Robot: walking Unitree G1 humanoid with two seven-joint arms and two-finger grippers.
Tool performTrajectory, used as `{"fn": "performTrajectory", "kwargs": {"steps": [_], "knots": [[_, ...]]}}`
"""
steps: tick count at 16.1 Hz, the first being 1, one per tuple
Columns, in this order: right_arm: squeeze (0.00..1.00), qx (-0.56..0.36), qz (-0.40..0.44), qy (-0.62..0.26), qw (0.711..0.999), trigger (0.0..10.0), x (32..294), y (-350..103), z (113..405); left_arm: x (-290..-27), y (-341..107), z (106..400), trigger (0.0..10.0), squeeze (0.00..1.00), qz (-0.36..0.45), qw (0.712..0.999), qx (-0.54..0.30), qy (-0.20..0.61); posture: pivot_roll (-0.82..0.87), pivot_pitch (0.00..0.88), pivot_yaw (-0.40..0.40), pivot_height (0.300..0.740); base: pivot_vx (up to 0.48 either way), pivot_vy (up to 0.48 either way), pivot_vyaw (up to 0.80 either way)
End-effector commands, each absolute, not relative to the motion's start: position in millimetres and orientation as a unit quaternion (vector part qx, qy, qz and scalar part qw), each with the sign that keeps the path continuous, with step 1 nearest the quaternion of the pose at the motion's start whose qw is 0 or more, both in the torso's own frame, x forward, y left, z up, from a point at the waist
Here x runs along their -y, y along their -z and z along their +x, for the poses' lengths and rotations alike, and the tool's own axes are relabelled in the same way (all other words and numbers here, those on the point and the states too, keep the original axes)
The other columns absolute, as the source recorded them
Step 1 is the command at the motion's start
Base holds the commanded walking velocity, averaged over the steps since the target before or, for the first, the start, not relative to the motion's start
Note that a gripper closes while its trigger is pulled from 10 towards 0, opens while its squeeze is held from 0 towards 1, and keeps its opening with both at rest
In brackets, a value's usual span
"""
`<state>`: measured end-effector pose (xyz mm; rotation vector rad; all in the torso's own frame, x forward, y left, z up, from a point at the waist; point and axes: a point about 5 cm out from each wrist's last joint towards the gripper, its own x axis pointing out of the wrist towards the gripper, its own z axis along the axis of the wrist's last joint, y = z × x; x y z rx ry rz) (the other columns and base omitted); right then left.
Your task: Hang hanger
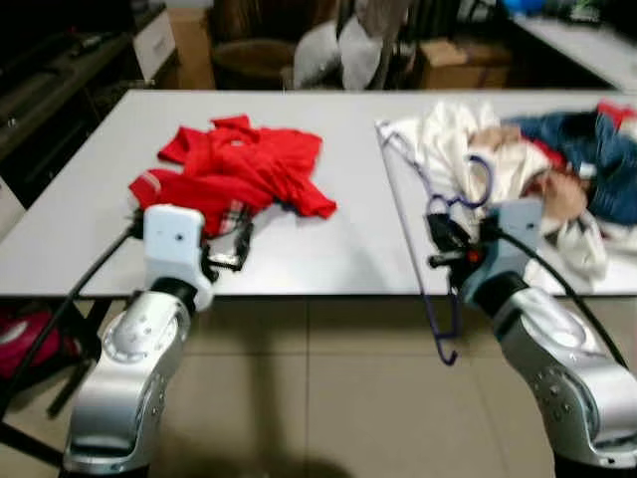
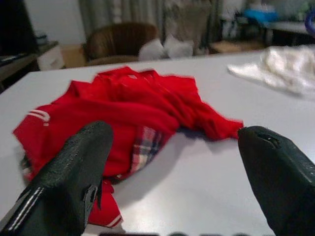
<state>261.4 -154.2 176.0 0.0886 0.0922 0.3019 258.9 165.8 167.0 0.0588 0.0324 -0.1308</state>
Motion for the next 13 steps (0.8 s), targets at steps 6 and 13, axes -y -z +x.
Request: {"fn": "performTrajectory", "kwargs": {"steps": [6, 13], "knots": [[0.00, -0.042, 0.034, -0.156, 0.986, 10.0, 153.3, -169.9, 257.0, -168.7, -161.1, 259.7, 10.0, 1.00, 0.025, 0.998, -0.020, 0.058, -0.09, 0.007, 0.057, 0.740, 0.047, 0.000, 0.00], [0.00, -0.036, 0.009, -0.148, 0.988, 10.0, 155.7, -170.0, 256.2, -166.9, -163.4, 264.5, 10.0, 1.00, 0.022, 0.998, -0.017, 0.063, -0.10, 0.005, 0.072, 0.740, 0.314, 0.000, 0.00]]}}
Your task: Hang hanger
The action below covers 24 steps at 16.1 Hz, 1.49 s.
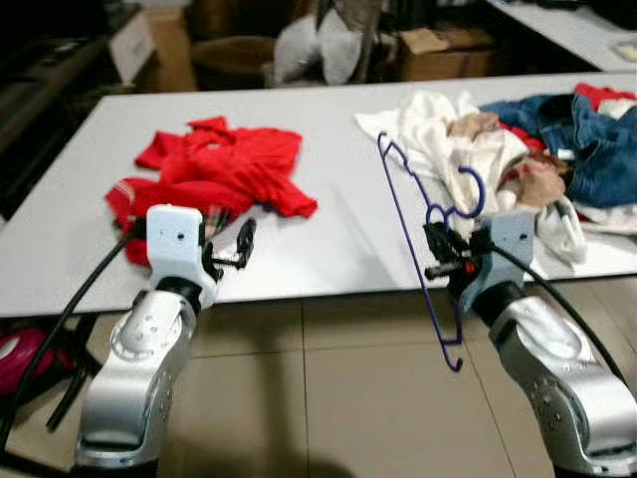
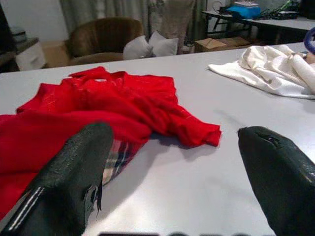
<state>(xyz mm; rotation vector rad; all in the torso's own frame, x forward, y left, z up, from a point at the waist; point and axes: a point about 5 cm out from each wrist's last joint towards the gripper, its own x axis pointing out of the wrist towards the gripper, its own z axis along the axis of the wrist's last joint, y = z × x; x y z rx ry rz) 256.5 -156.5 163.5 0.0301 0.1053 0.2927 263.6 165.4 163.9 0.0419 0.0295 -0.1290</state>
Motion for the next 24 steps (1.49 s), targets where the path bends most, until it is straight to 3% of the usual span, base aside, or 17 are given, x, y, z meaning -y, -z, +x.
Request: {"fn": "performTrajectory", "kwargs": {"steps": [1, 9, 12, 16, 24], "knots": [[0.00, -0.048, 0.028, -0.151, 0.987, 10.0, 155, -167, 257, -168, -162, 265, 10.0, 1.00, 0.022, 0.998, -0.019, 0.058, -0.10, 0.004, 0.069, 0.740, 0.319, 0.000, 0.00], [0.00, -0.037, 0.012, -0.179, 0.983, 10.0, 148, -170, 258, -173, -162, 265, 10.0, 1.00, 0.020, 0.998, -0.017, 0.050, -0.09, 0.000, 0.062, 0.740, 0.316, 0.000, 0.00], [0.00, -0.044, -0.038, -0.203, 0.978, 10.0, 143, -167, 258, -174, -163, 266, 10.0, 1.00, 0.021, 0.998, -0.015, 0.050, -0.09, 0.000, 0.061, 0.740, 0.321, 0.000, 0.45], [0.00, -0.041, -0.040, -0.217, 0.975, 10.0, 139, -167, 259, -175, -163, 265, 10.0, 1.00, 0.021, 0.999, -0.014, 0.045, -0.08, 0.000, 0.048, 0.740, 0.321, 0.000, 0.73], [0.00, -0.036, -0.016, -0.222, 0.974, 10.0, 135, -167, 265, -177, -164, 266, 10.0, 1.00, 0.027, 0.999, -0.012, 0.043, -0.07, 0.000, 0.049, 0.740, 0.321, 0.000, 0.00]]}}
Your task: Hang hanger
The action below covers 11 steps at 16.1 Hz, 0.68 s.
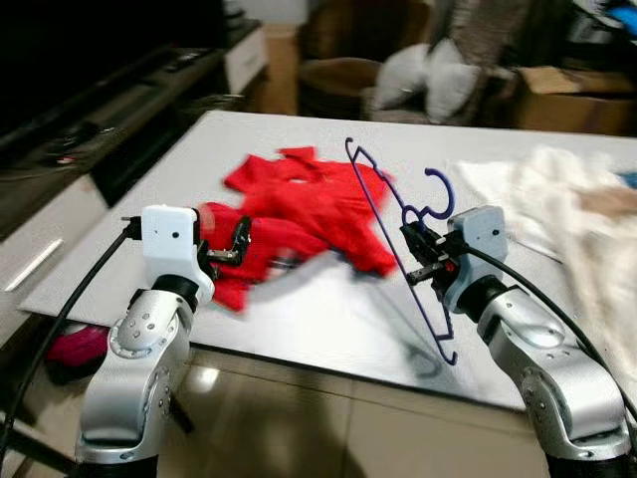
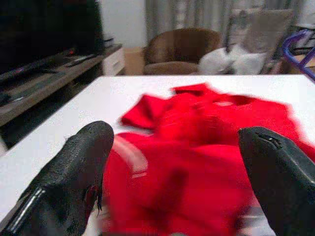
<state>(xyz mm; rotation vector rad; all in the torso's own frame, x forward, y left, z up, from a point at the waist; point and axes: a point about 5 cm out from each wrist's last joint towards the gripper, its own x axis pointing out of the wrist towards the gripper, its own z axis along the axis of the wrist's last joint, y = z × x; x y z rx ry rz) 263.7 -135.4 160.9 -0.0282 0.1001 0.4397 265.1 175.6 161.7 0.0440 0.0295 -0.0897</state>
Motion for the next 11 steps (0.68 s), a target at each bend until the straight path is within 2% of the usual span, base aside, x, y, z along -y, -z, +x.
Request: {"fn": "performTrajectory", "kwargs": {"steps": [1, 10, 11], "knots": [[0.00, -0.036, -0.016, -0.220, 0.975, 10.0, 135, -167, 265, -176, -164, 267, 10.0, 1.00, 0.028, 0.999, -0.011, 0.045, -0.07, 0.000, 0.052, 0.740, 0.307, 0.000, 0.00], [0.00, -0.033, -0.022, -0.196, 0.980, 10.0, 145, -167, 267, -166, -163, 270, 10.0, 1.00, 0.020, 0.998, -0.008, 0.064, -0.09, 0.000, 0.051, 0.740, 0.310, 0.000, 0.00], [0.00, -0.039, -0.016, -0.192, 0.980, 10.0, 146, -165, 266, -165, -163, 270, 10.0, 1.00, 0.021, 0.998, -0.009, 0.066, -0.09, 0.000, 0.051, 0.740, 0.311, 0.000, -0.77]]}}
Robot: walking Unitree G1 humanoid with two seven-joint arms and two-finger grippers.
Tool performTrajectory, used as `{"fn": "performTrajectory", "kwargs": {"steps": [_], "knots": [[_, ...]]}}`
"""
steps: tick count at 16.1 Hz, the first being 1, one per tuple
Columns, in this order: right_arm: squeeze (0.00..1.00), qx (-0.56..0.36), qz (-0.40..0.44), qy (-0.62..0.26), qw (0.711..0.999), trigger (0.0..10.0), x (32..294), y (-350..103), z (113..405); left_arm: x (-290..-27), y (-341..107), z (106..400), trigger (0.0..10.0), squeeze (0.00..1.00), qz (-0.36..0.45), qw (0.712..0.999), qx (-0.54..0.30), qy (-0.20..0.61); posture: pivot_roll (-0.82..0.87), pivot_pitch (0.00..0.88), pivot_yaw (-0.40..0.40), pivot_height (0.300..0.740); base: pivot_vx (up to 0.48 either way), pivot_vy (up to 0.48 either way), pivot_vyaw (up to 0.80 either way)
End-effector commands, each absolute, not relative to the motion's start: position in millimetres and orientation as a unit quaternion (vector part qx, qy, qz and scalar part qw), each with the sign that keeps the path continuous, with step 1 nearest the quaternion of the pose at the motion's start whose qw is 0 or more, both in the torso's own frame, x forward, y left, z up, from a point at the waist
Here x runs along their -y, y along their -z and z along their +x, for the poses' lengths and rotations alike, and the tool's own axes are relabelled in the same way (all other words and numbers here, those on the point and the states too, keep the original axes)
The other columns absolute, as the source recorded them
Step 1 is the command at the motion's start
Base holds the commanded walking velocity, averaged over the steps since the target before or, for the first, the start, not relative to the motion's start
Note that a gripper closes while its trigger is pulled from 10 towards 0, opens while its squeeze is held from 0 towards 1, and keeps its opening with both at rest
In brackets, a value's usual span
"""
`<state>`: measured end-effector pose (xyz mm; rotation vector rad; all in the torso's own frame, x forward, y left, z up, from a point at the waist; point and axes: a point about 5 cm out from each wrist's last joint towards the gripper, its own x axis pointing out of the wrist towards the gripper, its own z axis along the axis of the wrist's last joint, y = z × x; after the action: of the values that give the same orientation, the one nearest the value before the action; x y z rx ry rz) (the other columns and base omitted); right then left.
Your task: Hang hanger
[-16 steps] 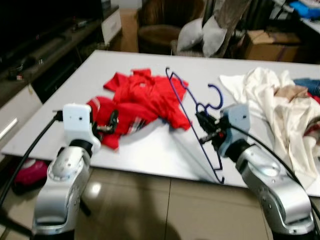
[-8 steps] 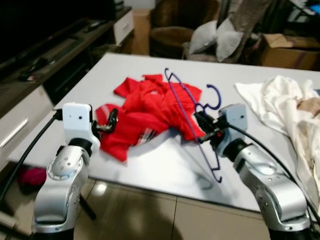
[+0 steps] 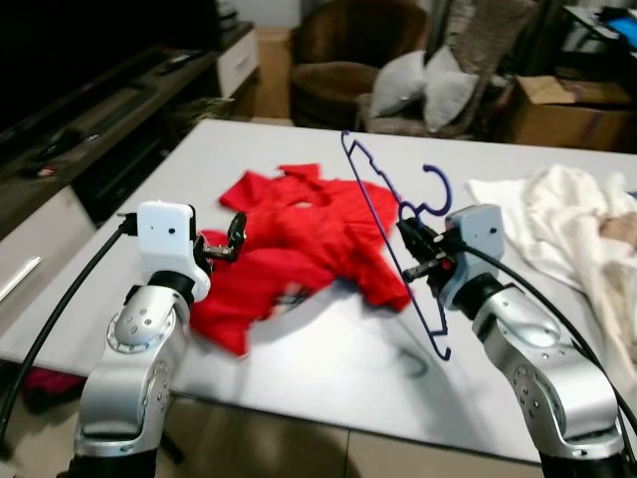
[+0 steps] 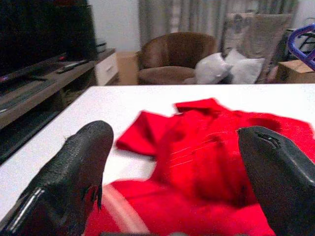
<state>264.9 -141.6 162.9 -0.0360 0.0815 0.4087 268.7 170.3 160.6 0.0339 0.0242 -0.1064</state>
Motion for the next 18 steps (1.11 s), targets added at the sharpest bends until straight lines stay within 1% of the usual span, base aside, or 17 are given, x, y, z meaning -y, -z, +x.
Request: {"fn": "performTrajectory", "kwargs": {"steps": [1, 4, 7, 11, 13, 15, 16, 18], "knots": [[0.00, -0.040, -0.014, -0.192, 0.981, 10.0, 147, -165, 266, -165, -163, 270, 10.0, 1.00, 0.021, 0.998, -0.009, 0.067, -0.09, 0.000, 0.051, 0.740, 0.311, 0.000, -0.77], [0.00, -0.041, -0.020, -0.187, 0.981, 10.0, 148, -163, 264, -164, -162, 269, 10.0, 1.00, 0.027, 0.997, -0.010, 0.077, -0.09, 0.000, 0.061, 0.740, 0.310, 0.000, -0.76], [0.00, -0.044, -0.019, -0.172, 0.984, 10.0, 152, -161, 261, -158, -164, 268, 10.0, 1.00, 0.024, 0.994, 0.001, 0.105, -0.09, 0.000, 0.073, 0.740, 0.000, 0.000, -0.76], [0.00, -0.048, -0.016, -0.156, 0.986, 10.0, 158, -159, 257, -160, -159, 269, 10.0, 1.00, 0.037, 0.993, -0.018, 0.114, -0.10, 0.000, 0.089, 0.740, 0.000, 0.480, -0.76], [0.00, -0.048, -0.017, -0.151, 0.987, 10.0, 160, -159, 256, -160, -159, 267, 10.0, 1.00, 0.060, 0.991, -0.010, 0.123, -0.09, 0.000, 0.091, 0.740, 0.000, -0.150, -0.77], [0.00, -0.048, -0.018, -0.145, 0.988, 10.0, 163, -159, 256, -158, -157, 266, 10.0, 1.00, 0.061, 0.990, -0.010, 0.126, -0.09, 0.000, 0.092, 0.740, 0.000, -0.480, -0.77], [0.00, -0.044, -0.012, -0.148, 0.988, 10.0, 165, -160, 255, -163, -158, 267, 10.0, 1.00, 0.040, 0.994, -0.010, 0.101, -0.09, 0.000, 0.091, 0.740, 0.000, 0.000, 0.00], [0.00, -0.045, -0.020, -0.153, 0.987, 10.0, 168, -160, 256, -169, -162, 267, 10.0, 1.00, 0.047, 0.995, -0.002, 0.092, -0.08, 0.000, 0.090, 0.740, 0.000, 0.000, 0.00]]}}
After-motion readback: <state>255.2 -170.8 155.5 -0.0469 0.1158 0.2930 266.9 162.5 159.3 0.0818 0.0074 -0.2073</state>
